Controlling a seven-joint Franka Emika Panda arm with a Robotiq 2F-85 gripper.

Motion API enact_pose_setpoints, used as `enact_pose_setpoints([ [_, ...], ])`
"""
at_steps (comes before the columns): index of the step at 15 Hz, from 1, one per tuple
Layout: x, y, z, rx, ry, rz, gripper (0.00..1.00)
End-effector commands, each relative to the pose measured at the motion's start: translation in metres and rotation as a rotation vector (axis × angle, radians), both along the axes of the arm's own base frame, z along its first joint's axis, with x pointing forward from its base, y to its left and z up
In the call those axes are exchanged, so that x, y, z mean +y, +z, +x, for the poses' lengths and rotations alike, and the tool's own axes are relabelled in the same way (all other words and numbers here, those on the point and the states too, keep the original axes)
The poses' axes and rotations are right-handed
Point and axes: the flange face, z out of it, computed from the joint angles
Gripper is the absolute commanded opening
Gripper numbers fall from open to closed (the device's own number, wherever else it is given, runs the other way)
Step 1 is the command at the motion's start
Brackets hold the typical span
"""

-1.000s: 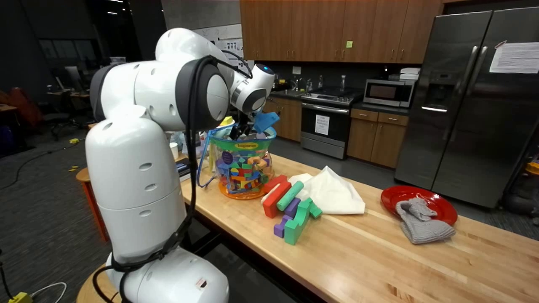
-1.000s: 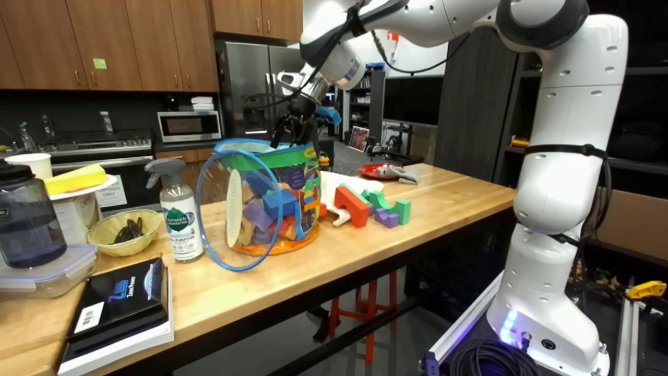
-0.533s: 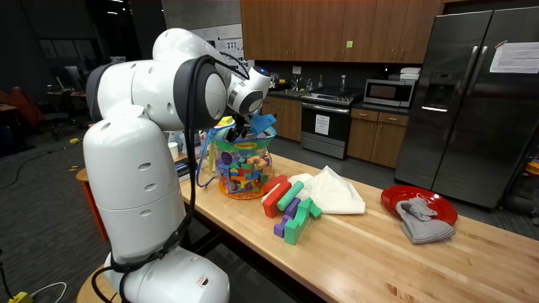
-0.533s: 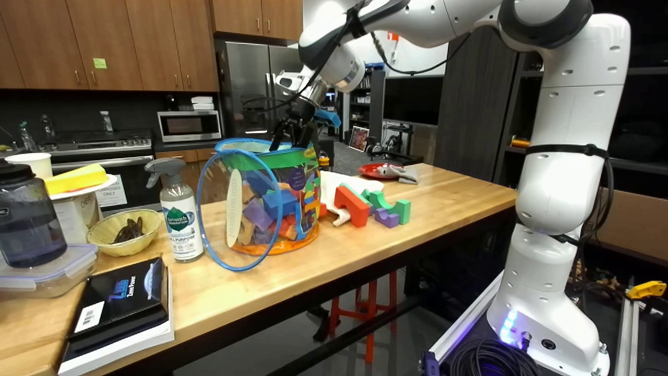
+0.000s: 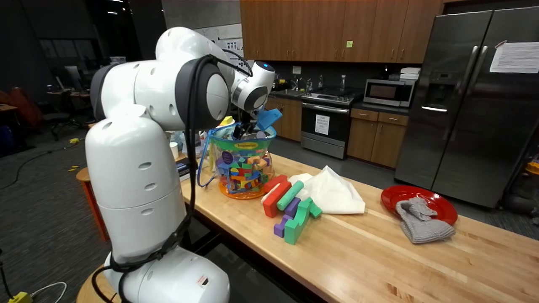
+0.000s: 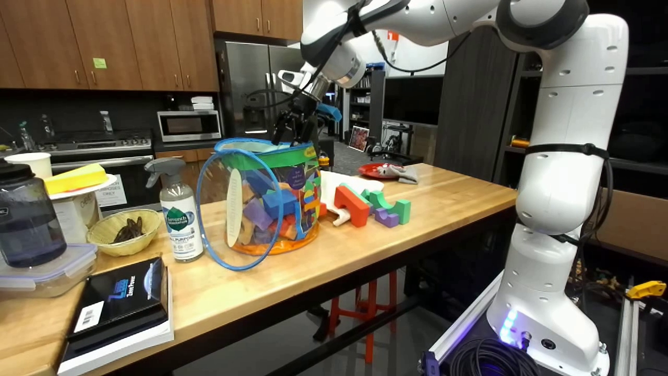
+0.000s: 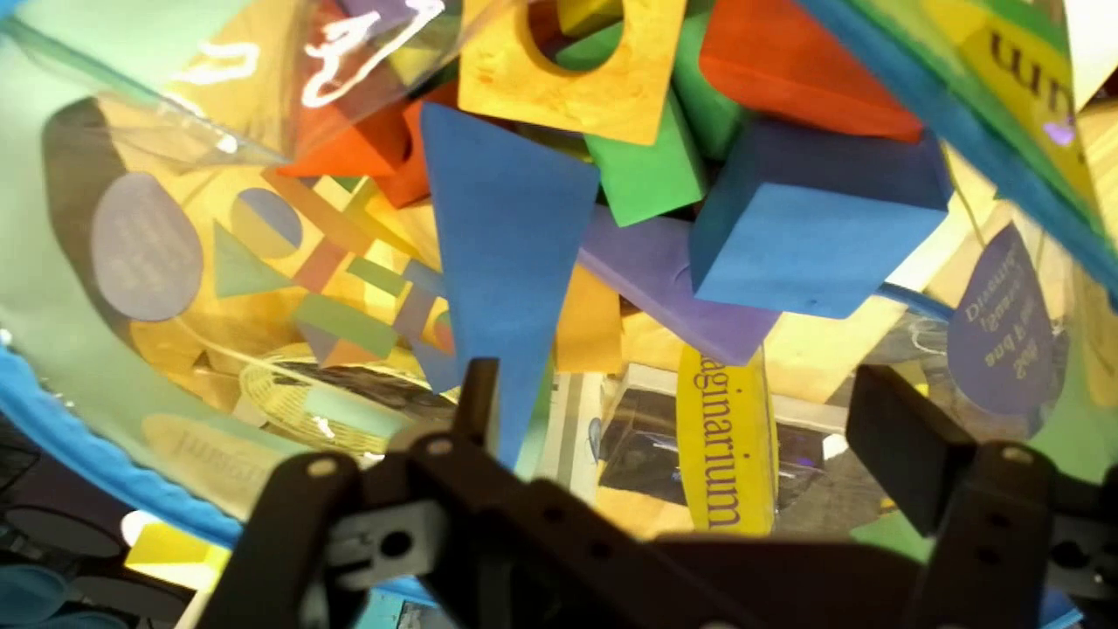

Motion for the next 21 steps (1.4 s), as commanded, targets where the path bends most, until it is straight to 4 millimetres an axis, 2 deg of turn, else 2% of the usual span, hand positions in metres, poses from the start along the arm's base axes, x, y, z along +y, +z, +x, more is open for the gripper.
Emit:
enact_pose_setpoints([
  [1, 0.002, 0.013, 0.019, -0.058, 0.013, -0.004, 1.0],
  [12, 0.064, -0.007, 0.04, -0.071, 0.133, 0.044, 1.0],
  [21, 0.086, -0.04, 0.04, -0.029, 0.195, 0.044, 1.0],
])
